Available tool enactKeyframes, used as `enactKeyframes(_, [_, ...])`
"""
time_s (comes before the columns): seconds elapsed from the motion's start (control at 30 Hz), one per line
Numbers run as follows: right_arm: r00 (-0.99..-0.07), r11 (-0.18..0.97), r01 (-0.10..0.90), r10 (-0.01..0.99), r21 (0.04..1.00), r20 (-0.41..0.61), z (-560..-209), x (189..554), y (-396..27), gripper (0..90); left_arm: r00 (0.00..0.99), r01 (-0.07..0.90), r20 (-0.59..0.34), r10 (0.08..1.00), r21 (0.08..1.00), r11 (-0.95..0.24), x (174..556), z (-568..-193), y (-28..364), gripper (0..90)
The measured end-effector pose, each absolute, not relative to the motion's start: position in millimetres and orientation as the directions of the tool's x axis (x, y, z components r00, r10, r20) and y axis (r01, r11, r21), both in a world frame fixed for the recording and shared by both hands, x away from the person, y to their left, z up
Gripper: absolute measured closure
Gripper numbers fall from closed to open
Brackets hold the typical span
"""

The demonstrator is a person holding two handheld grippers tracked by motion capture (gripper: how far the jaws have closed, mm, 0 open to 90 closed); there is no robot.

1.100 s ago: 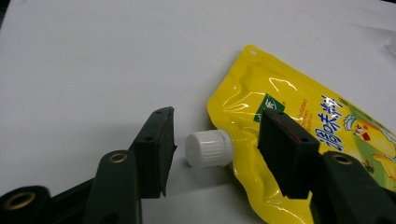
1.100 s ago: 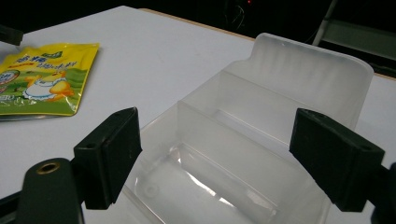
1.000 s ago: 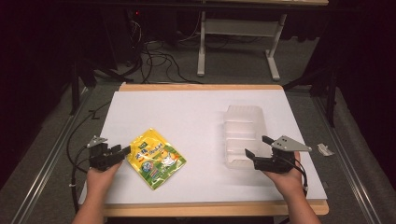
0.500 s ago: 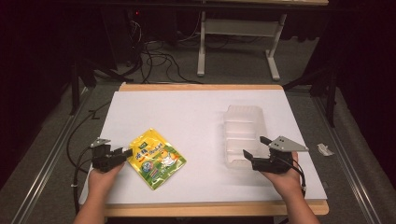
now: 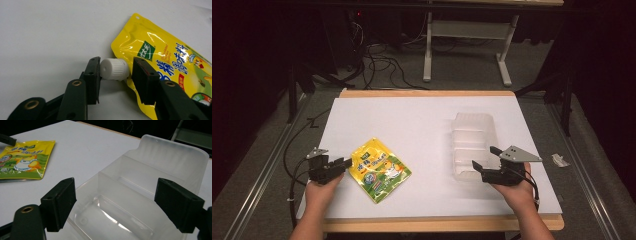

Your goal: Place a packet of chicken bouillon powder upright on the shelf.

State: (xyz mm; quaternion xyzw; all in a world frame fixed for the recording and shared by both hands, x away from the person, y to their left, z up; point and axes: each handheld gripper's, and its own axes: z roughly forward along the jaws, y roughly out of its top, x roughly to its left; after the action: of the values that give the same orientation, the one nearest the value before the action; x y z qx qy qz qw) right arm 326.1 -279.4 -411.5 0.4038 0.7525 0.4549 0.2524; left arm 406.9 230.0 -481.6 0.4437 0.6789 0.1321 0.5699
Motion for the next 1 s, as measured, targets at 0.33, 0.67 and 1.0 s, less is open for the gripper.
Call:
enactKeyframes(0.33, [-0.54,0.254,0.386,0.841,0.887,-0.006,-411,325,-279,18.0,0.074,0.431,-0.632,0.772,0.718,0.546,402,-474,226,63.6])
enactKeyframes(0.67, [-0.543,0.256,0.385,0.84,0.887,-0.006,-411,326,-278,18.1,0.134,0.382,-0.565,0.814,0.787,0.484,395,-463,215,63.7])
enactKeyframes(1.0, [-0.548,0.256,0.384,0.836,0.887,-0.004,-412,326,-277,18.3,0.187,0.349,-0.587,0.788,0.789,0.505,386,-448,209,63.6])
